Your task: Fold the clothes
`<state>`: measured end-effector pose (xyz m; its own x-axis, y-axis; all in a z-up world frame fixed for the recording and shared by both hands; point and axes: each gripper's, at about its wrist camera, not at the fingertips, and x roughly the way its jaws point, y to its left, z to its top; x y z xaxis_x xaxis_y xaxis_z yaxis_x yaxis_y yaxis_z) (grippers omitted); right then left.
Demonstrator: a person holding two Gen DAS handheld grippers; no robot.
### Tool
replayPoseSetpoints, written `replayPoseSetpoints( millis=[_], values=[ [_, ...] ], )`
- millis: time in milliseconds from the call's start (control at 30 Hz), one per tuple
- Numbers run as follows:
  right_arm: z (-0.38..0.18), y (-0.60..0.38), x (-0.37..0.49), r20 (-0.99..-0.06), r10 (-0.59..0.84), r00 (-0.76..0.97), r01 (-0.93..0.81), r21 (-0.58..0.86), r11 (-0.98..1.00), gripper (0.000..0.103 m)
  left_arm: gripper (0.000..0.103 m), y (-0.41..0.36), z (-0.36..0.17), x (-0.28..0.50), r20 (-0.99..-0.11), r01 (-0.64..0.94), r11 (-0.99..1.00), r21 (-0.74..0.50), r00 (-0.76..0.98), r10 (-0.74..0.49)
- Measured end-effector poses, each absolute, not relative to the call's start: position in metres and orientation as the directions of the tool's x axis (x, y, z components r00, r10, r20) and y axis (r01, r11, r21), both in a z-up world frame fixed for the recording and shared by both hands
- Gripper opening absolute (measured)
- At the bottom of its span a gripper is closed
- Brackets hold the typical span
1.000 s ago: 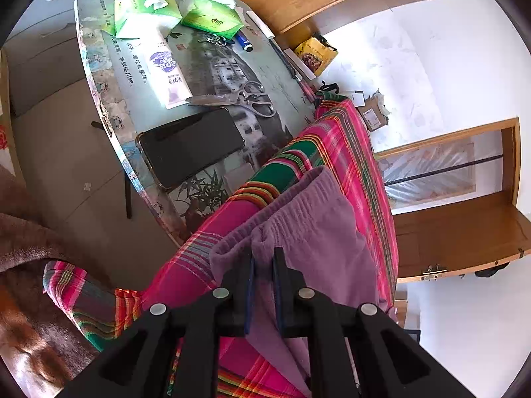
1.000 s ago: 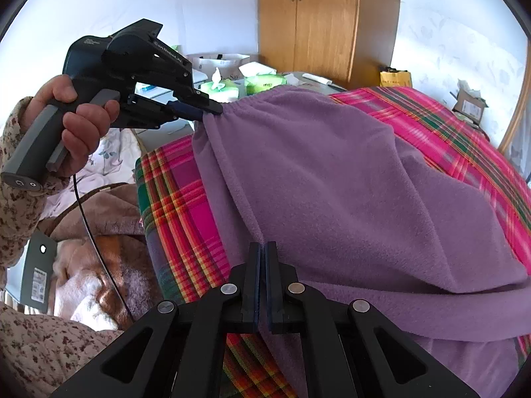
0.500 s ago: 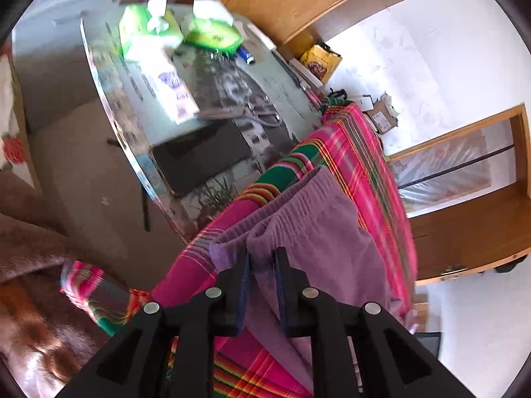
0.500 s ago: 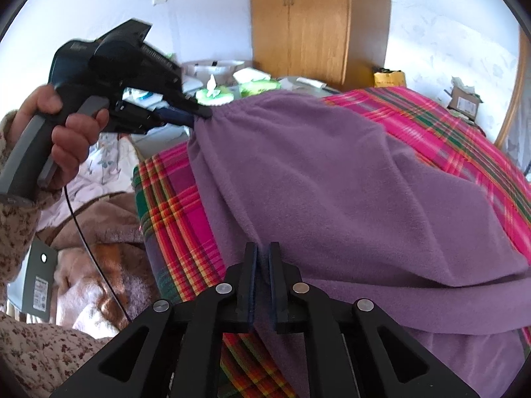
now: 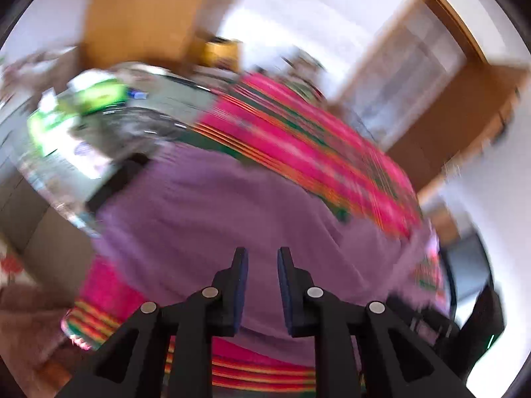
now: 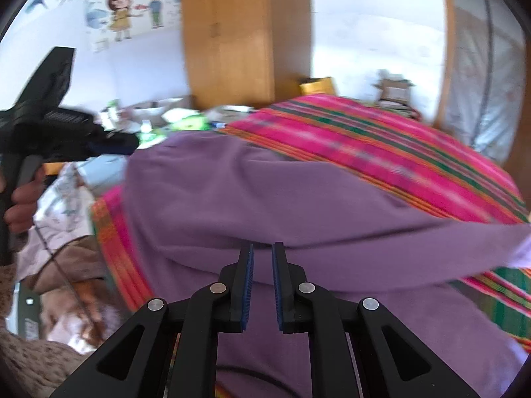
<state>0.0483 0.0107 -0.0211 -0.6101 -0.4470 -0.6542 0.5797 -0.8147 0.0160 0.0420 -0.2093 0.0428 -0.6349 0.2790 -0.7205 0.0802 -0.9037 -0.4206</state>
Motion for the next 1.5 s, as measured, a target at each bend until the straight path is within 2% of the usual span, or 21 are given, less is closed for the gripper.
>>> replayPoseSetpoints(
  millis=[67, 167, 367, 567, 700, 900, 1300, 1500],
  values=[
    [-0.019, 0.027, 0.044, -0.658, -0.414, -0.629, 0.552, -0.004, -0.834, 0.012, 0.019, -0.187, 0.037, 0.035, -0.732, 0.016, -0.913, -0.407, -0.603, 0.316],
    [-0.015, 0.049, 0.039, -0.661, -0.375, -0.650, 0.531, -0.042, -0.847, 0.018, 0.020, -0.151, 0.030, 0.025, -0.759, -0.072, -0.918, -0.390, -0.539, 0.365],
    [-0.010, 0.084, 0.027, -0.681, -0.334, -0.652, 0.536, -0.102, -0.838, 0.027, 0.020, -0.099, 0.017, 0.014, -0.811, -0.166, -0.934, -0.316, -0.463, 0.357],
    [-0.009, 0.112, 0.007, -0.714, -0.347, -0.608, 0.597, -0.123, -0.793, 0.028, 0.021, -0.071, 0.020, 0.006, -0.826, -0.193, -0.949, -0.249, -0.470, 0.312],
    [0.002, 0.135, 0.001, -0.747, -0.264, -0.611, 0.600, -0.219, -0.769, 0.028, 0.021, -0.056, 0.016, -0.004, -0.843, -0.205, -0.952, -0.226, -0.449, 0.297],
    [0.003, 0.179, -0.020, -0.802, -0.161, -0.575, 0.585, -0.265, -0.767, 0.031, 0.021, -0.047, 0.017, -0.005, -0.845, -0.221, -0.955, -0.197, -0.456, 0.280],
    [-0.009, 0.141, -0.077, -0.823, -0.278, -0.495, 0.714, -0.203, -0.670, 0.032, 0.022, -0.035, 0.013, -0.012, -0.864, -0.262, -0.953, -0.151, -0.434, 0.257],
    [-0.011, 0.115, -0.087, -0.840, -0.312, -0.445, 0.791, -0.205, -0.577, 0.032, 0.022, -0.042, 0.013, -0.013, -0.866, -0.258, -0.947, -0.192, -0.410, 0.287]
  ],
)
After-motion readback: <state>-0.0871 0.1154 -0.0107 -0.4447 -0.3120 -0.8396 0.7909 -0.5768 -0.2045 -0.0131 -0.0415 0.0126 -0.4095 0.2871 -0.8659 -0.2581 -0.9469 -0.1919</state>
